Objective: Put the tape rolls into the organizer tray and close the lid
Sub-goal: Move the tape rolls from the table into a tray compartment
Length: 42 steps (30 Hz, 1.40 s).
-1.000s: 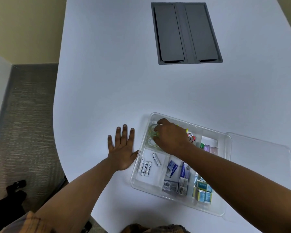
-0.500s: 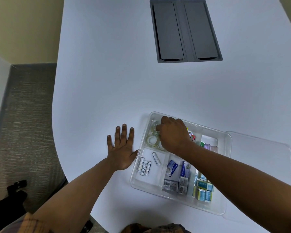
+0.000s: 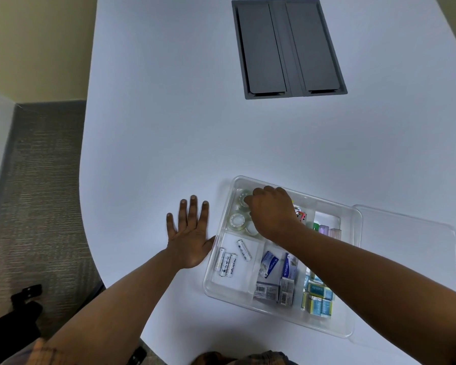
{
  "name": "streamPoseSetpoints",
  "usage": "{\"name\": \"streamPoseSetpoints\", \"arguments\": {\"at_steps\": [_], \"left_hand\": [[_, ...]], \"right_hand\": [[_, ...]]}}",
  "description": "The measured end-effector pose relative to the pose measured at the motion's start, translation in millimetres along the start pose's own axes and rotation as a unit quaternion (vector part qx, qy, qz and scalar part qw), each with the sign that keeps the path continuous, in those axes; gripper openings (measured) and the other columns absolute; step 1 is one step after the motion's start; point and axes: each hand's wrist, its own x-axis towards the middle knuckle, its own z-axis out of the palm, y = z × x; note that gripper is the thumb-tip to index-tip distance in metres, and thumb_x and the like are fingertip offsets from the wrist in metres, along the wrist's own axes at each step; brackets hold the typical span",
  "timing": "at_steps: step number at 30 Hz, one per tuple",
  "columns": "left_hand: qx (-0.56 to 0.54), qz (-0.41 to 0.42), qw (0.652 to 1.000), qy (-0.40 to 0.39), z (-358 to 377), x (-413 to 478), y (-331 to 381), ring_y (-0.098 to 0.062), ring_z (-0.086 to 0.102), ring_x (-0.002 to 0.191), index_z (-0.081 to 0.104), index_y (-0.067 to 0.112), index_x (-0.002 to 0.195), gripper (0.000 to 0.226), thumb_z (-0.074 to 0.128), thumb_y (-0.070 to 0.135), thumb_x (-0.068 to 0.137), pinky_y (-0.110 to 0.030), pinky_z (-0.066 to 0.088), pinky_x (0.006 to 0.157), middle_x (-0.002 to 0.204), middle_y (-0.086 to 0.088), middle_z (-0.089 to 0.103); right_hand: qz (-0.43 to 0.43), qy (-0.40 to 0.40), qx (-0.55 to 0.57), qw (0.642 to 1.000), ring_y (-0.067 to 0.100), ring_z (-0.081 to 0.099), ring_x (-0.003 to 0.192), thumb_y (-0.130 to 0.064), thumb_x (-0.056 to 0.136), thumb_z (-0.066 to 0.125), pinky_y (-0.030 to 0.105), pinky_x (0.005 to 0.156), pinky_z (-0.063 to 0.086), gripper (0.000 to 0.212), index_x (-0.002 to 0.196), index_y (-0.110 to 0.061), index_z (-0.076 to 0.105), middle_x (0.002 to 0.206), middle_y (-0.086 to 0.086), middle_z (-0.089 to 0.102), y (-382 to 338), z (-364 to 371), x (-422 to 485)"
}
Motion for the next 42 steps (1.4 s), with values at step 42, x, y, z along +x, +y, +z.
{"name": "streamPoseSetpoints", "arguments": {"at_steps": [42], "left_hand": [[0.003, -0.002, 1.0, -0.018, -1, 2, -2, -0.018, -0.053, 0.122, -0.046, 0.033, 0.127, 0.089, 0.033, 0.052, 0.09, -0.054, -0.023, 0.106, 0.132, 0.007, -0.058]], "right_hand": [[-0.006, -0.14, 0.067, 0.988, 0.03, 0.066, 0.089, -0.021, 0.085, 0.058, 0.038, 0.072, 0.054, 0.017, 0.098, -0.021, 0.069, 0.103, 0.006, 0.067, 11, -20, -14]]}}
